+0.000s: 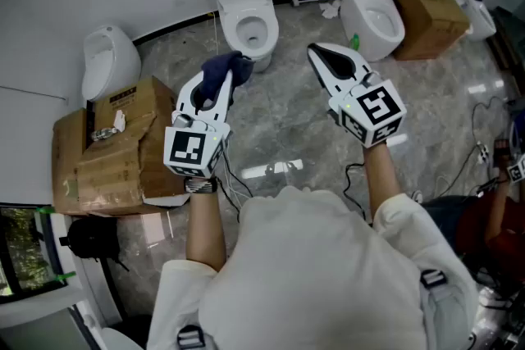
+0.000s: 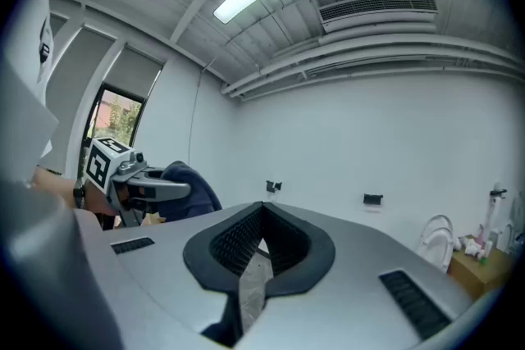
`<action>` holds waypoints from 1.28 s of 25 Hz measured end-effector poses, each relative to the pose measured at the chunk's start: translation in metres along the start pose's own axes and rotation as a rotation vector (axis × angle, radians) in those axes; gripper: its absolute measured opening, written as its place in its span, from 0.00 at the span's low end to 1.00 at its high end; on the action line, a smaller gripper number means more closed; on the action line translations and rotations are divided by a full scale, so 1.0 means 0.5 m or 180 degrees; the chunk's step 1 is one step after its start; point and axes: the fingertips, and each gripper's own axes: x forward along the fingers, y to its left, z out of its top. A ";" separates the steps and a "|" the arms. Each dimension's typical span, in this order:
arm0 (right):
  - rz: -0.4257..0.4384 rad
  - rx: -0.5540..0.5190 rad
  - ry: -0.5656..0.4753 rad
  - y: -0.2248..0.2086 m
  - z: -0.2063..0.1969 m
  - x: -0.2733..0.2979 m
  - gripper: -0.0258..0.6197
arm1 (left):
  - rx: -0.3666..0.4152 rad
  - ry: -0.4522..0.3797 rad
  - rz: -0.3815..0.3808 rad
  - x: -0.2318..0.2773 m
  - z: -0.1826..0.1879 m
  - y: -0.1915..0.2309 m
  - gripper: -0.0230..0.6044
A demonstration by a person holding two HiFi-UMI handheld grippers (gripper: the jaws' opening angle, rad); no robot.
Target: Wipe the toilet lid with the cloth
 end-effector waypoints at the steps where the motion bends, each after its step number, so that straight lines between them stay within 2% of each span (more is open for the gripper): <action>1: -0.0002 -0.0003 -0.0001 -0.002 -0.002 0.000 0.08 | -0.0001 -0.0003 0.0000 0.002 -0.002 -0.001 0.10; 8: 0.0075 0.0083 -0.0092 -0.006 -0.007 -0.009 0.08 | 0.0007 0.0000 -0.0030 0.013 -0.006 -0.019 0.10; 19: -0.0029 0.0089 -0.0097 -0.067 -0.011 -0.026 0.09 | -0.0005 0.0033 0.0015 0.046 -0.006 -0.043 0.10; 32: 0.0235 0.0079 -0.0094 -0.148 -0.042 -0.007 0.08 | -0.0092 0.0132 0.0208 0.125 -0.044 -0.058 0.10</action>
